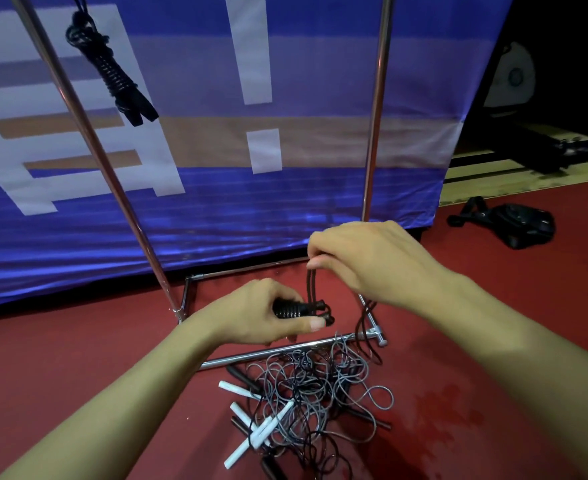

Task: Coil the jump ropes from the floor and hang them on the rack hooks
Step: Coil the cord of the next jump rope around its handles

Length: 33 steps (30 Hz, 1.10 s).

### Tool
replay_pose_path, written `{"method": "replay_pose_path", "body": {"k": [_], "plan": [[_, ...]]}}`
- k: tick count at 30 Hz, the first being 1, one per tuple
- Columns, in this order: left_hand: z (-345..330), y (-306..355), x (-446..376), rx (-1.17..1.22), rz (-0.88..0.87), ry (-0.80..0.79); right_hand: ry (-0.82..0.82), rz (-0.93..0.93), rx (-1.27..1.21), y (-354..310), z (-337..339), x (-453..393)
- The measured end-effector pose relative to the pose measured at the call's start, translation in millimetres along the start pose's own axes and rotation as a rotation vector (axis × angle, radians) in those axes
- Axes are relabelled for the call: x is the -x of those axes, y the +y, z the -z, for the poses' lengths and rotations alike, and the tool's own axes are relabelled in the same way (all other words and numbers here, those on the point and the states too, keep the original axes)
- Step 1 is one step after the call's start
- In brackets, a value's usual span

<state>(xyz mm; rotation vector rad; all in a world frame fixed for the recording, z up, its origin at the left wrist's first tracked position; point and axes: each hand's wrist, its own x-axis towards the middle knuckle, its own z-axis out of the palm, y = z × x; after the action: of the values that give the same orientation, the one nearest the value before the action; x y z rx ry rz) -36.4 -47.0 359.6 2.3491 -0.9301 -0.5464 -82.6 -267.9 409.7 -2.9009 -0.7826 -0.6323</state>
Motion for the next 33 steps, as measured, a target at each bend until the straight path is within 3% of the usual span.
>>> {"method": "replay_pose_path", "body": {"k": [3, 6, 9, 13, 15, 19, 25, 33], "plan": [[-4, 17, 6, -0.069, -0.077, 0.002, -0.044, -0.098, -0.023, 17, -11, 0], [-4, 27, 12, 0.028, -0.168, -0.05, -0.12, -0.058, -0.127, 32, -32, 3], [6, 29, 16, 0.199, -0.205, -0.051, -0.16, -0.061, -0.448, 40, -54, 9], [16, 18, 21, 0.453, -0.202, 0.012, -0.214, -0.324, -0.988, 28, -64, 17], [17, 14, 21, 0.622, -0.213, 0.054, -0.156, -0.357, -1.099, 21, -66, 16], [18, 11, 18, 0.765, -0.25, 0.186, -0.057, -0.228, -0.791, 12, -67, 14], [22, 1, 12, 0.882, -0.161, 0.339, -0.125, -0.092, -0.545, -1, -69, 16], [24, -21, 7, 0.804, 0.01, 0.485, -0.172, -0.179, -0.594, -4, -58, 19]]}}
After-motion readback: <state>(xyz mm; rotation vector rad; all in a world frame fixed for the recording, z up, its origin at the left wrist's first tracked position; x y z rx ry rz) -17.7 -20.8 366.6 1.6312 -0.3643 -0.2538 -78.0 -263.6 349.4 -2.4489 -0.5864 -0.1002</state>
